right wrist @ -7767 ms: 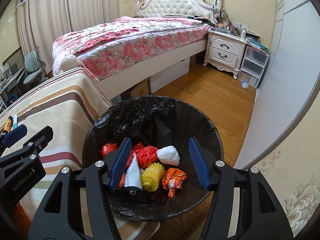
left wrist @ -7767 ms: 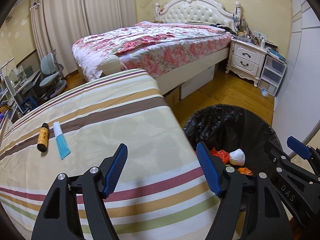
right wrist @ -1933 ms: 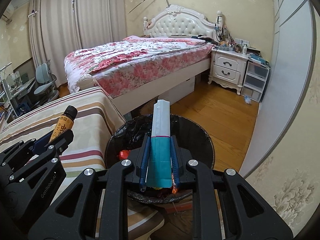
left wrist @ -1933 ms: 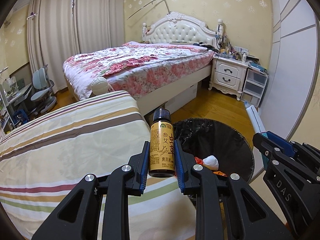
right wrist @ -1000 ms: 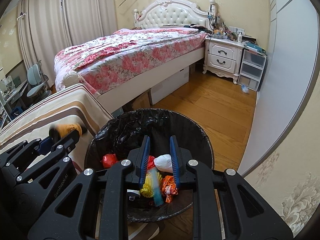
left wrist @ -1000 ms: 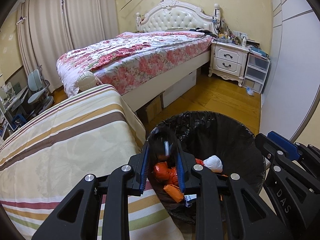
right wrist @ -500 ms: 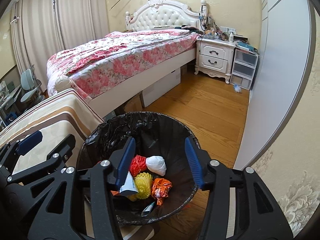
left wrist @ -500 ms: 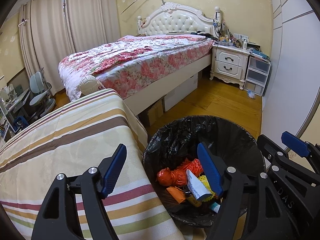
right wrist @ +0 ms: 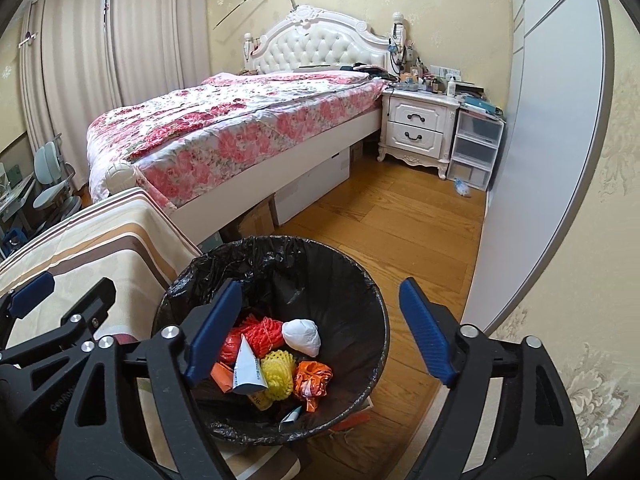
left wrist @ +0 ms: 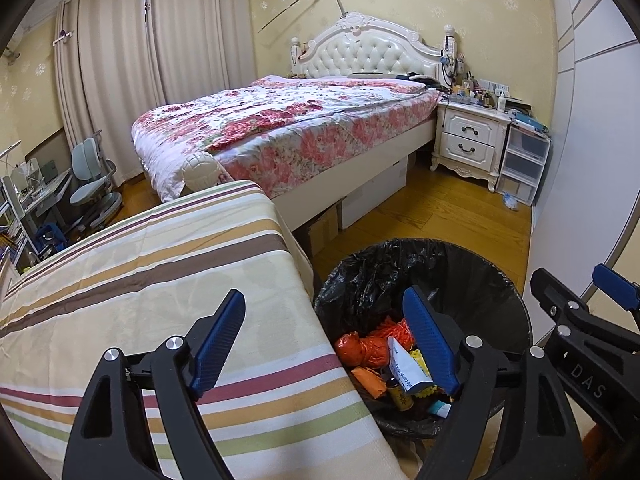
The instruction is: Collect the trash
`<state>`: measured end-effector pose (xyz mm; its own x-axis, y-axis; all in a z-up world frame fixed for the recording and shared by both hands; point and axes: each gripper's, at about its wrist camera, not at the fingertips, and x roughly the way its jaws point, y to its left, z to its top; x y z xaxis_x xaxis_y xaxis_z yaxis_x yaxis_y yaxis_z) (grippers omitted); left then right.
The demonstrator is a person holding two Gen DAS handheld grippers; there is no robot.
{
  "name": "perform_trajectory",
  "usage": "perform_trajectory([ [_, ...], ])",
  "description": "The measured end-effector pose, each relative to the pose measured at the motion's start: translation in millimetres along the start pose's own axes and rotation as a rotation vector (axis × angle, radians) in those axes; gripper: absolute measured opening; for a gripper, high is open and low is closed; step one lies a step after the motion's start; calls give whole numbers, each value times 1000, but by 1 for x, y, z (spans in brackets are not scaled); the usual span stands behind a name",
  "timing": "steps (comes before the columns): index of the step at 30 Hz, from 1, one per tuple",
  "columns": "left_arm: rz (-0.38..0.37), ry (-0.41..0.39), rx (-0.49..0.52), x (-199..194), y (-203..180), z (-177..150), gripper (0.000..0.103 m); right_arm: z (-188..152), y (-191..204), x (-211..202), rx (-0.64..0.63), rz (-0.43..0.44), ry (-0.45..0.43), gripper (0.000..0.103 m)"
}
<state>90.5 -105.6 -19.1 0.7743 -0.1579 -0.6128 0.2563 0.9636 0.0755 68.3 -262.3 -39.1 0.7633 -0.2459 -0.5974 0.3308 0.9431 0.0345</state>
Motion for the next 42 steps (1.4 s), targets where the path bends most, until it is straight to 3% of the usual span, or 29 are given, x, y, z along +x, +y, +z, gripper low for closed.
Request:
perform_trajectory([
  [5,10,-23,-6,-14,9,-2,83,-1,2,-9,-3,11,3,94],
  [32,48,-62,-77,-80,54,-32,85,-15,30,-82,-48,61,-61,95],
  [42,47,-76,-79,-85,56,-33,85,-16,36,-89,-58,69,-73,95],
])
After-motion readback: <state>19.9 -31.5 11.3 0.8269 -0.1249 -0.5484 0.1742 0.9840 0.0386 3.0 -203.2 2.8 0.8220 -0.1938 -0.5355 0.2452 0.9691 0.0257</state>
